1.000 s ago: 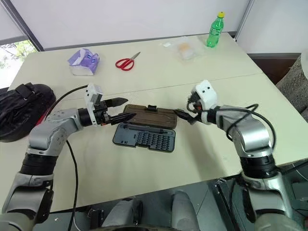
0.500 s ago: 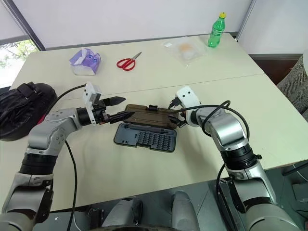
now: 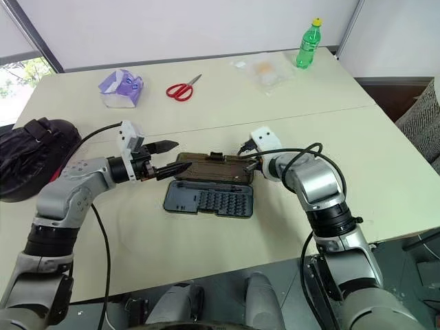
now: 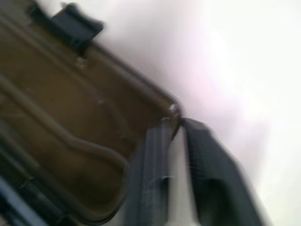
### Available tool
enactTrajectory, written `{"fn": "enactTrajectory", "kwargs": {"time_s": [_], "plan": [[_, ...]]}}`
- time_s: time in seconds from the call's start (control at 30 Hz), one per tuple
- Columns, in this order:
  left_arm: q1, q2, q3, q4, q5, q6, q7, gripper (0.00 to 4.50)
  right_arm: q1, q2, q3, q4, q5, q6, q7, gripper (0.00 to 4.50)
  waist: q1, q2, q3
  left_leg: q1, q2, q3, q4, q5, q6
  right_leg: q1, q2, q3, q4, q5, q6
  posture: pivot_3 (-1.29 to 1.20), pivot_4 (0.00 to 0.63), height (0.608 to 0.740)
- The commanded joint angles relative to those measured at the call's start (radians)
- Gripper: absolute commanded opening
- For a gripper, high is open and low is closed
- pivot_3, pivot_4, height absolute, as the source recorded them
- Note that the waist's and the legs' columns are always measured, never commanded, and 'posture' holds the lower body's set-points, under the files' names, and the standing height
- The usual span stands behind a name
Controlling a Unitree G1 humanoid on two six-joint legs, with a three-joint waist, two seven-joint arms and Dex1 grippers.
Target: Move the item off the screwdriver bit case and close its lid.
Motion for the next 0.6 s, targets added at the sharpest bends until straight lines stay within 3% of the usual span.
{"fn": "enactTrajectory", "kwargs": {"time_s": [0.03,0.57,0.6], "plan": [[0.005,0.013,0.038,-0.048,-0.022,0.009,0.008,4.50,-0.007,0.003,0.003,0.014,-0.001,0.002,0.011,0.04,0.000,0.000,0.000,0.000,0.000,0.000,0.000,0.000,0.000,0.000,0.000,0.000,0.000,0.000,0.000,0.00,0.150,0.740],[0.018,0.016,0.047,-0.072,-0.028,0.018,0.036,4.50,-0.020,0.037,-0.018,0.003,0.014,0.006,0.020,0.04,-0.004,0.000,0.000,0.000,0.000,0.000,0.000,0.000,0.000,-0.001,0.000,0.000,0.000,0.000,0.000,0.00,0.150,0.740],[0.017,0.016,0.047,-0.072,-0.028,0.018,0.037,4.50,-0.022,0.044,-0.023,0.004,0.009,0.016,0.009,0.28,-0.004,0.000,0.000,0.000,0.000,0.000,0.000,0.000,0.000,-0.001,0.000,0.000,0.000,0.000,0.000,0.00,0.150,0.740]]}}
